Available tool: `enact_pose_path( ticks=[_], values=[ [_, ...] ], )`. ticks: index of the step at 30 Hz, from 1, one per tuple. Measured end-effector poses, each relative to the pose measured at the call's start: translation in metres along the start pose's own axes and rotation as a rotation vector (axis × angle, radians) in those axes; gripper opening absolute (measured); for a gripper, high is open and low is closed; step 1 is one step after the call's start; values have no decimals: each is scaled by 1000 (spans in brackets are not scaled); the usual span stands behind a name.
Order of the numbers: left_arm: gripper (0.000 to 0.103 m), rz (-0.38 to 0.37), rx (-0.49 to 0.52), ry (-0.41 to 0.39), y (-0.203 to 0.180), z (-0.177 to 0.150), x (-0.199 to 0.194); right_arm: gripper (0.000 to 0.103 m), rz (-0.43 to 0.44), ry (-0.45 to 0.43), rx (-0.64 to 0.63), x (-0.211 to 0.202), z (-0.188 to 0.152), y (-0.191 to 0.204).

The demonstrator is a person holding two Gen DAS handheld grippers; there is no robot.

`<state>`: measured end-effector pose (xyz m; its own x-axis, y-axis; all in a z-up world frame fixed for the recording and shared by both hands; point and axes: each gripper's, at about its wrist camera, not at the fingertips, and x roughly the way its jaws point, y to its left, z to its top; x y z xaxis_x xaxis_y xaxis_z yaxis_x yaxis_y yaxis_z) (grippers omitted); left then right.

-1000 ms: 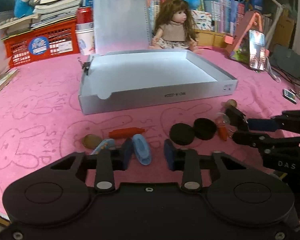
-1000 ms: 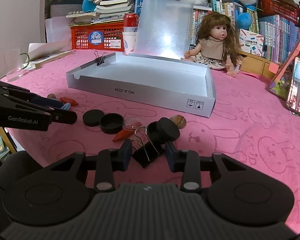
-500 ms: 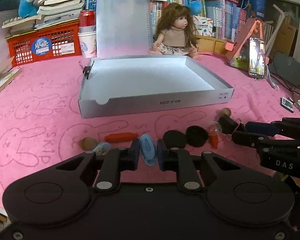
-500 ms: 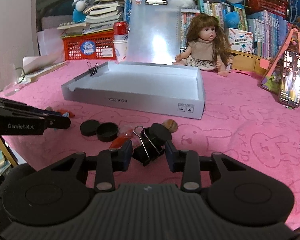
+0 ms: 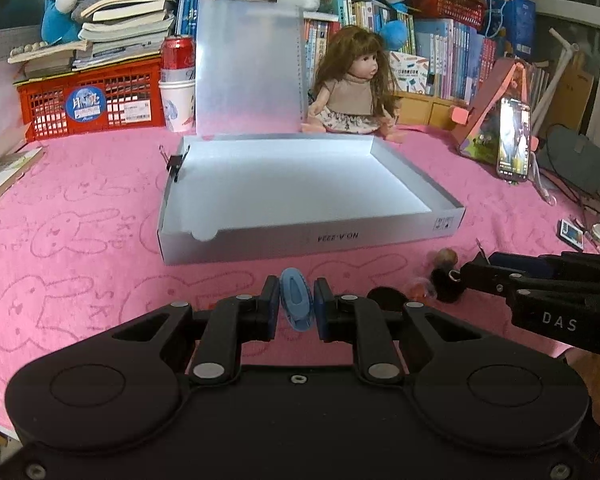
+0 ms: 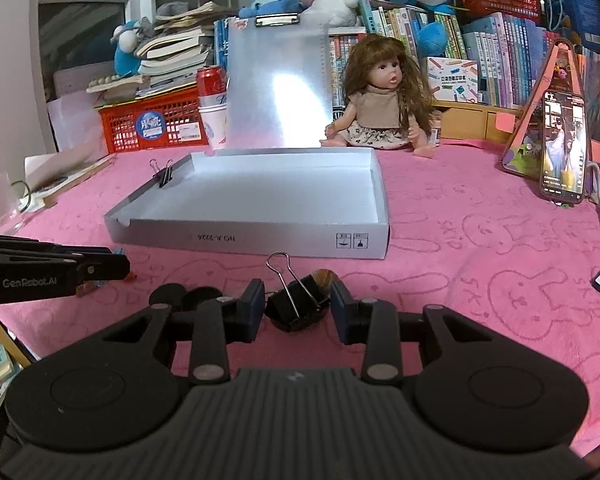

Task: Organize rigid objects
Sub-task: 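Open the right tool over the white box while the left releases the blue clip there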

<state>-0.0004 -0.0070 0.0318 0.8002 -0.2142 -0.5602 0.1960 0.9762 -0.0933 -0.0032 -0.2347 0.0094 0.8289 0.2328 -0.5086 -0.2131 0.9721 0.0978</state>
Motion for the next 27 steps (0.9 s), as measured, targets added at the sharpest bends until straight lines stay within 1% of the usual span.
enact_pose_path(
  ticks=[9, 13, 18, 22, 27],
  values=[
    [17, -7, 1, -1, -2, 14, 6, 40, -10, -5, 28, 6, 12, -1],
    [17, -18, -7, 10, 0, 27, 13, 40, -5, 1, 52, 11, 19, -4],
    [17, -12, -3, 12, 2, 46, 25, 40, -1, 16, 84, 21, 34, -8],
    [17, -16, -8, 31, 5, 68, 41, 40, 5, 52, 113, 36, 52, -11],
    [17, -13, -34, 91, 13, 92, 77, 40, 16, 123, 180, 65, 76, -21]
  ],
)
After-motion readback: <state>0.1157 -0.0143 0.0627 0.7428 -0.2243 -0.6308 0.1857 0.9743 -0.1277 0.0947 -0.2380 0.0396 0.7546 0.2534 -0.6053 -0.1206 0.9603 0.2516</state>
